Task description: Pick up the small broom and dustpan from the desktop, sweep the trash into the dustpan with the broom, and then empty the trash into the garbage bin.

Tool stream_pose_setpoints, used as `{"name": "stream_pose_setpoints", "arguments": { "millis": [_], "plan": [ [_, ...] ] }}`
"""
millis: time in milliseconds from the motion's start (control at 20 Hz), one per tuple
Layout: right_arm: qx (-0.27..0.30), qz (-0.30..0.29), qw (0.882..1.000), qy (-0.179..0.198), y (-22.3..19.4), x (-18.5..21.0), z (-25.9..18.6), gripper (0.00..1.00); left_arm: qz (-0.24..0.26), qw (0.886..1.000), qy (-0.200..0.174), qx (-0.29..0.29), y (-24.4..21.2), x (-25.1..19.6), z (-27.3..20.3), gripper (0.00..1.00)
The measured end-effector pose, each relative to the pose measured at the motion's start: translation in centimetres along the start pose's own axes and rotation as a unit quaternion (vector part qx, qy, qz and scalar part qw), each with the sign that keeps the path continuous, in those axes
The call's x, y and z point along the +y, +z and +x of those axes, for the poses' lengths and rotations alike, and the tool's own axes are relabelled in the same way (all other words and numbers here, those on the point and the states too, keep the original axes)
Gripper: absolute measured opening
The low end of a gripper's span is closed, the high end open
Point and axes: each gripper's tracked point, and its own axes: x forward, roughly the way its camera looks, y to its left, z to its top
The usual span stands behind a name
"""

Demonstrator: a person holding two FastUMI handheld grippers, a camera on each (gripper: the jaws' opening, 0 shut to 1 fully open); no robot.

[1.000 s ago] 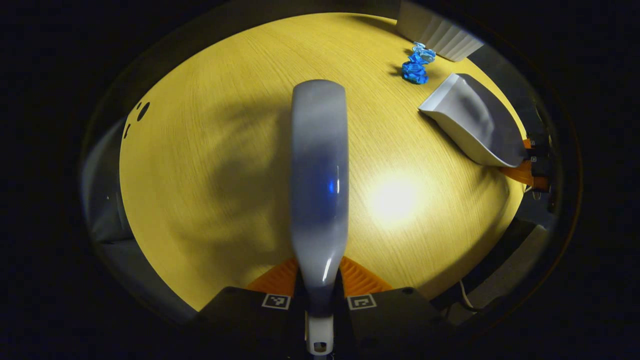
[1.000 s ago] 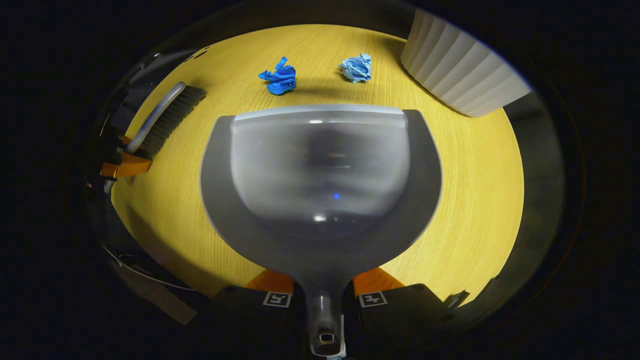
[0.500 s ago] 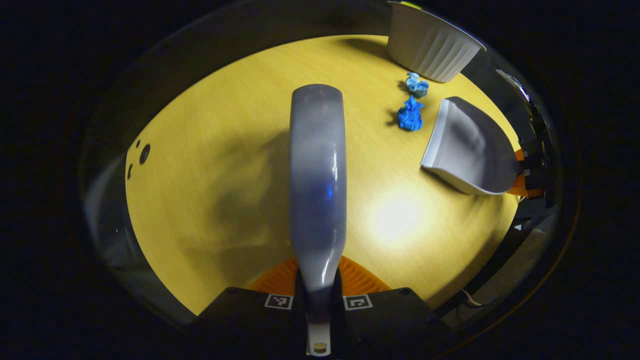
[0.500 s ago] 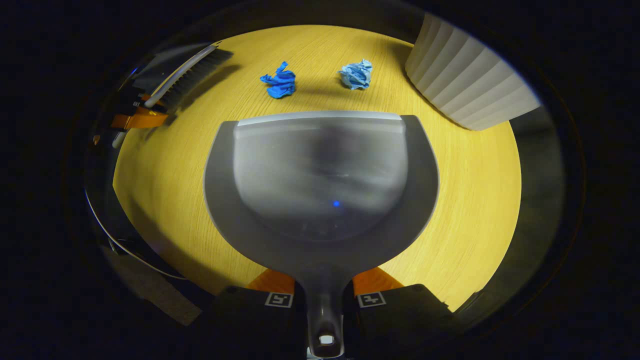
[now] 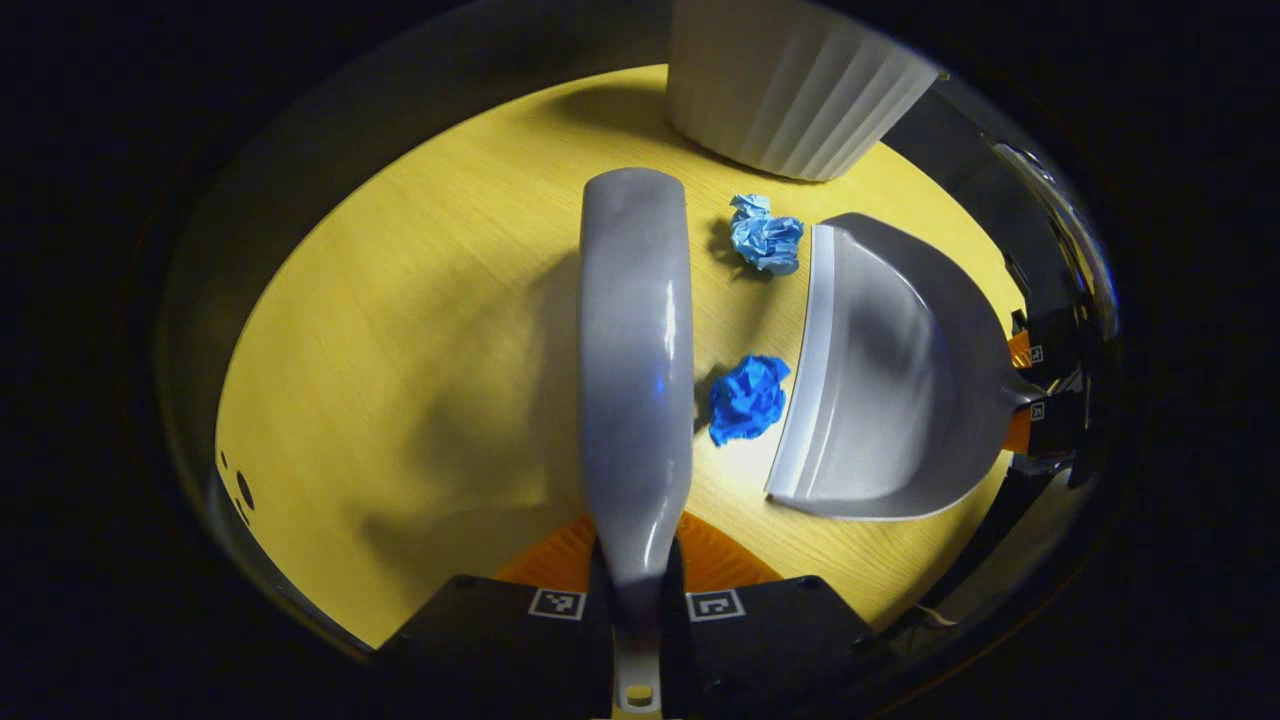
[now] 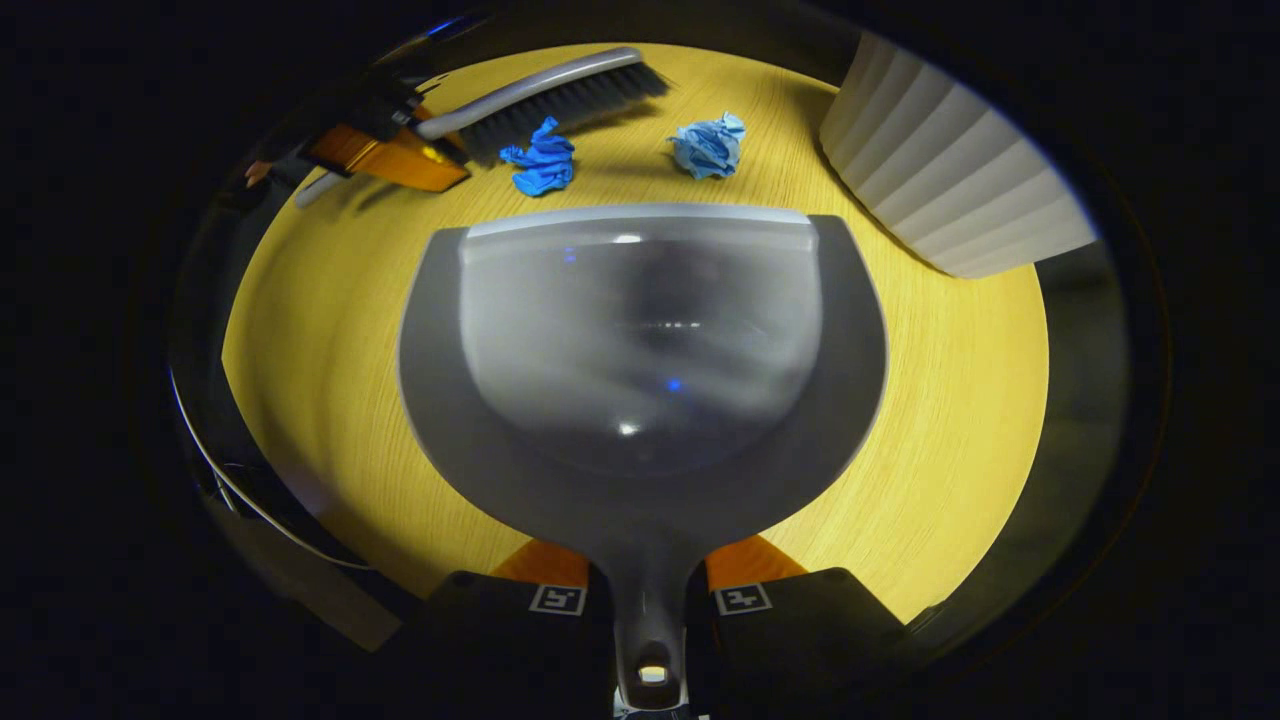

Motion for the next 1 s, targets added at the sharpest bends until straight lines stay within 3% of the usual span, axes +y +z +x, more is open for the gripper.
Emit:
{"name": "stream_pose_setpoints", "arguments": {
  "millis": [300,350,650,750,900,1000],
  "plan": [
    [-0.003,-0.018,1.000,0.008,0.4,-0.3,0.0,0.31,0.053,0.998,0.003,0.037,1.7,-1.5,0.4,0.22],
    [-0.004,-0.019,1.000,0.008,0.4,-0.2,0.1,0.32,0.055,0.998,-0.003,0.038,1.8,-2.1,0.6,0.25],
    [-0.019,-0.023,1.000,0.008,0.6,-0.3,0.0,0.31,0.062,0.994,-0.072,0.055,0.8,-7.2,-0.3,0.19],
    [-0.024,-0.032,0.999,0.005,0.4,-0.4,0.1,0.31,0.059,0.993,-0.089,0.055,0.0,-8.0,0.0,0.22],
    [-0.030,-0.032,0.999,0.005,0.4,-0.6,0.2,0.31,0.052,0.994,-0.087,0.045,0.3,-7.7,-0.2,0.22],
    [-0.033,-0.027,0.999,0.005,0.6,-0.5,0.1,0.31,0.044,0.997,-0.056,0.041,0.5,-6.6,0.0,0.22]
  ]
}}
